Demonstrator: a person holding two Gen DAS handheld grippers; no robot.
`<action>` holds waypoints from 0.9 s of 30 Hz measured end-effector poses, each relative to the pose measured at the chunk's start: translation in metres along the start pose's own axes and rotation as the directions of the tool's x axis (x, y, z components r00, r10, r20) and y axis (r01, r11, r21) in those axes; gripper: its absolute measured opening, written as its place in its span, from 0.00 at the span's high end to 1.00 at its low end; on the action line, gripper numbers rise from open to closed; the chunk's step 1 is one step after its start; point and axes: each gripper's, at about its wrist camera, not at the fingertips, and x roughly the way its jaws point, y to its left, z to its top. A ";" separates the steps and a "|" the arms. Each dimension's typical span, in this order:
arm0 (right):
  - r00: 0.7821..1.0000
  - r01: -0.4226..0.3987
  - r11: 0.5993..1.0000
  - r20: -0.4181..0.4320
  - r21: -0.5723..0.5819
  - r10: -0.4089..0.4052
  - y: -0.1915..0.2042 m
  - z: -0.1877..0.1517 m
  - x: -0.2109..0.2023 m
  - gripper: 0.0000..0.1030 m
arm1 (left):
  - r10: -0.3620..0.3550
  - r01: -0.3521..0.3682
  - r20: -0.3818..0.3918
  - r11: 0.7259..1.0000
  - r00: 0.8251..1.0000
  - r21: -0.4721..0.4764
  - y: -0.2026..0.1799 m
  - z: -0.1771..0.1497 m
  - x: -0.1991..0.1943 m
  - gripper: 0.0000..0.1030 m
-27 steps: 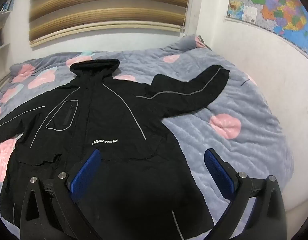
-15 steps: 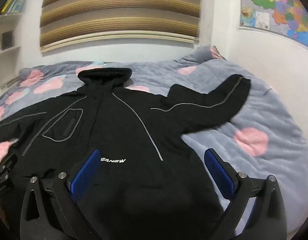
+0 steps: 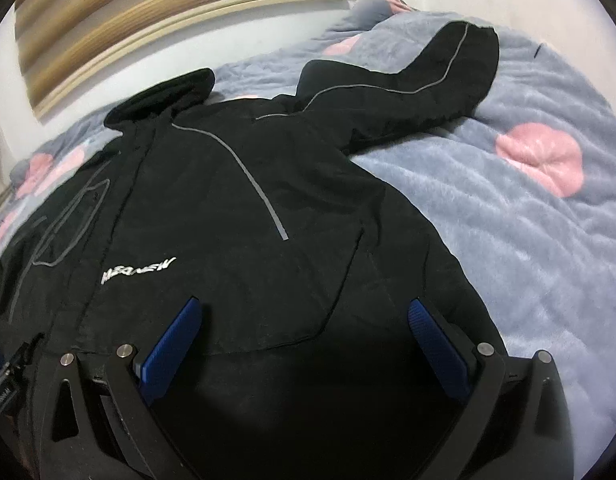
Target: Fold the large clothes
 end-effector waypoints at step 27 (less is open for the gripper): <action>0.999 0.036 0.999 -0.025 -0.032 -0.037 0.007 -0.005 0.006 0.00 | -0.045 0.045 -0.008 0.999 0.999 -0.016 0.033 -0.007 0.013 0.01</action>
